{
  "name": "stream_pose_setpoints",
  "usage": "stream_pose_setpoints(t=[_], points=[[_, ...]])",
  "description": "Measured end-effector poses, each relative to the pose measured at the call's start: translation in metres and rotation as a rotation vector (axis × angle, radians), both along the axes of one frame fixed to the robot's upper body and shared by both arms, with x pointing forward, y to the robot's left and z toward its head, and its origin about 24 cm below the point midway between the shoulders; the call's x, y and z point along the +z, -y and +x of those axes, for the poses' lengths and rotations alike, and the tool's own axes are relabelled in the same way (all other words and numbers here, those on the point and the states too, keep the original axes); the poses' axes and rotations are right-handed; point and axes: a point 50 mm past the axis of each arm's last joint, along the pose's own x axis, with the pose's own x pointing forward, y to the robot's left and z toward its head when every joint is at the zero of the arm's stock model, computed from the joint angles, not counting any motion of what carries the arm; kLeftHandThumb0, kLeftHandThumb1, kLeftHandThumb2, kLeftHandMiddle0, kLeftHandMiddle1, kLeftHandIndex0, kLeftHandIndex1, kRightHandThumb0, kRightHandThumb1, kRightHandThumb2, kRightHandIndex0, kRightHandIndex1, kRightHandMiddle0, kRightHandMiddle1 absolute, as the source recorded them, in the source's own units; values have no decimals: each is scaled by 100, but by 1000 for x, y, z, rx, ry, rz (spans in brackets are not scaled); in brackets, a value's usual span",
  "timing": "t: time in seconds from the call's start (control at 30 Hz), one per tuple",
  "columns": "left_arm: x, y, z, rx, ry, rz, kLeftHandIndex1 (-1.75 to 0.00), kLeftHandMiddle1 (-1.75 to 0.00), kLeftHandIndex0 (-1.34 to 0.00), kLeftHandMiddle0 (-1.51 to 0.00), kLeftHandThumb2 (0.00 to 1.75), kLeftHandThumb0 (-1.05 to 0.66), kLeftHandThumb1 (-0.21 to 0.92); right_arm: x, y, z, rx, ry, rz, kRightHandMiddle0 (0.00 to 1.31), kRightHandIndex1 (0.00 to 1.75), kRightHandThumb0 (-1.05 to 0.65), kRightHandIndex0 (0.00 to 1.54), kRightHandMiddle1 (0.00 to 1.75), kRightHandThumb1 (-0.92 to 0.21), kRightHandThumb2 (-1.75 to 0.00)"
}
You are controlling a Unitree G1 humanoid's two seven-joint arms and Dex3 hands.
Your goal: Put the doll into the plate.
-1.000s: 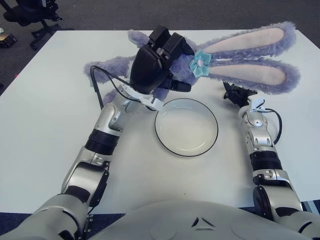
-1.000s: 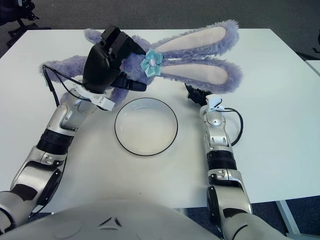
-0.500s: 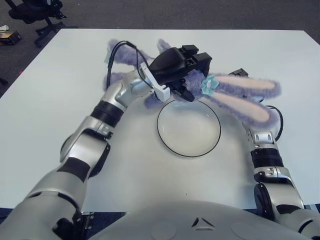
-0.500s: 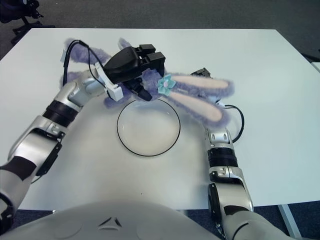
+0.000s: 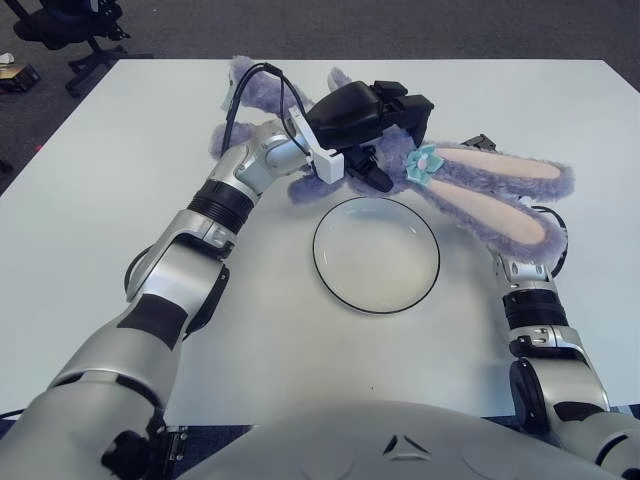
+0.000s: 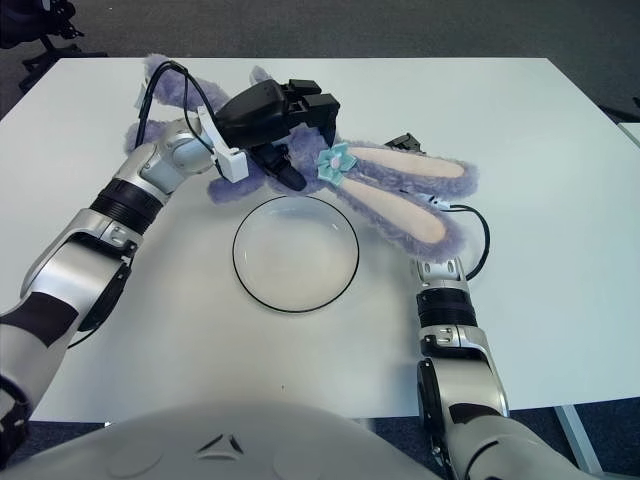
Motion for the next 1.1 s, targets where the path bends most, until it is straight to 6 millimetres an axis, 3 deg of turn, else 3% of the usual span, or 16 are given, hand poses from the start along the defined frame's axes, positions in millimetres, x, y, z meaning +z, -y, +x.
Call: stream_pose_setpoints(t=[0.47,0.83,1.1], points=[[0,-1,2,15,-7,0,-175,-175,-63,-82,95,15,48,0,0,0,1,0,0,36,165,-35,72,158,-92,-37],[-2,0,-4,-60,12,0,-175,-175,-66,-84,91,13,49,0,0,0,6,-2,-5,35,166,-35,71,159,-92,-38],[8,0,-15,-168,7,-3,-175,-175,-69,-87,88,13,51,1,0,1,7,-5,-7,35,167,-35,72,159,-92,-38]])
